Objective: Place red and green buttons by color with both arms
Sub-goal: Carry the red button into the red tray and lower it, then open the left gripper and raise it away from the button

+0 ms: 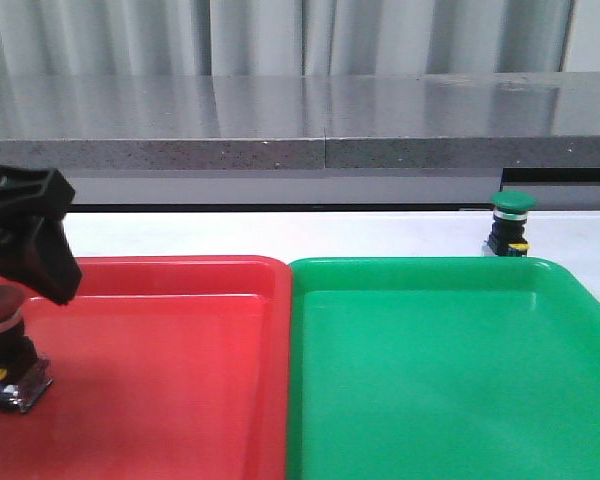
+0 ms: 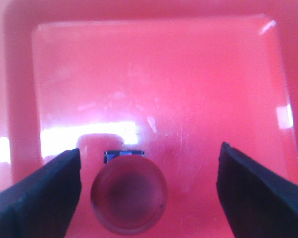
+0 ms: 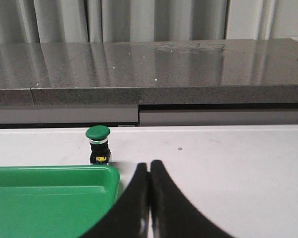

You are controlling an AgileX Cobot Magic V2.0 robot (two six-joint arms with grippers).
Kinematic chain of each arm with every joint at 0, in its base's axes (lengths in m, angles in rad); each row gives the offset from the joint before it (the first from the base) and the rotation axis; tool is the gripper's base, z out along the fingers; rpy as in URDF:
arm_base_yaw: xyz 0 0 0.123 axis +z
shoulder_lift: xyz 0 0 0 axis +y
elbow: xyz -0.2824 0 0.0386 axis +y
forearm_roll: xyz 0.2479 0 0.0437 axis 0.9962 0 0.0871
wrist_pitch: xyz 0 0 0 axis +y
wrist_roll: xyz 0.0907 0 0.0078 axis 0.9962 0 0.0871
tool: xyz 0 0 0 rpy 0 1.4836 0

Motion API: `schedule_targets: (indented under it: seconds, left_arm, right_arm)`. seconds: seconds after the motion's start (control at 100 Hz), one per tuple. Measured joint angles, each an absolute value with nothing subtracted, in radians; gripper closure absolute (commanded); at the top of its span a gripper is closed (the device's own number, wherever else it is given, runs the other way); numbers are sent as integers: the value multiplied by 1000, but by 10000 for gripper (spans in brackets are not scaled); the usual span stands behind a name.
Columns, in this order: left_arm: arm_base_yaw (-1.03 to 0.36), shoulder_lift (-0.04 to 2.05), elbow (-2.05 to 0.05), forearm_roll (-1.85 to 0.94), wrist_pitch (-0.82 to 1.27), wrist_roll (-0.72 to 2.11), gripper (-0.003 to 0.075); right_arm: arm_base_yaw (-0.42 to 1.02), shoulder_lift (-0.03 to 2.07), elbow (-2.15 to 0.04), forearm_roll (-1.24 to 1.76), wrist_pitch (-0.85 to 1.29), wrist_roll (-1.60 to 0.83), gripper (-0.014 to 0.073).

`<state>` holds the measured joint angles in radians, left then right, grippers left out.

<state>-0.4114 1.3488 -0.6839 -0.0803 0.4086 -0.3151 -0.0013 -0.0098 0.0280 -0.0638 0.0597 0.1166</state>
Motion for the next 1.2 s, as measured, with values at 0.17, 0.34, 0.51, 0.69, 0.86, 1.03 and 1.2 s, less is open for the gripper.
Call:
schedule_targets:
  seconds: [0.17,0.34,0.51,0.69,0.86,1.03,1.2]
  left_arm:
    - [-386,1229,-684,-51,405,-315,344]
    - [-321,1078,-684,-26,405,-315,580]
    - [-239,921,-683,0,419,-315,741]
    - [-163,776,-682,72,498,-315,741]
    - [-115,641,-652,105,513,-315,741]
    - [-111,526,-591,120,515,-315,741]
    - [-111,415,-534,122,515,-315,741]
  right_arm:
    - [-1,-10,28,-64,60,117,657]
    - [-1,-10,28,-64,60,117,657]
    - [-1,-10,28,-64,60,117,657]
    - [-1,-10,28,-64,60,117,657]
    - [-1,-10,28,-64,60,117,657]
    - [-1,-10,28,-64,60,117,657]
    - [-1,-10,28,-64,60,117,657]
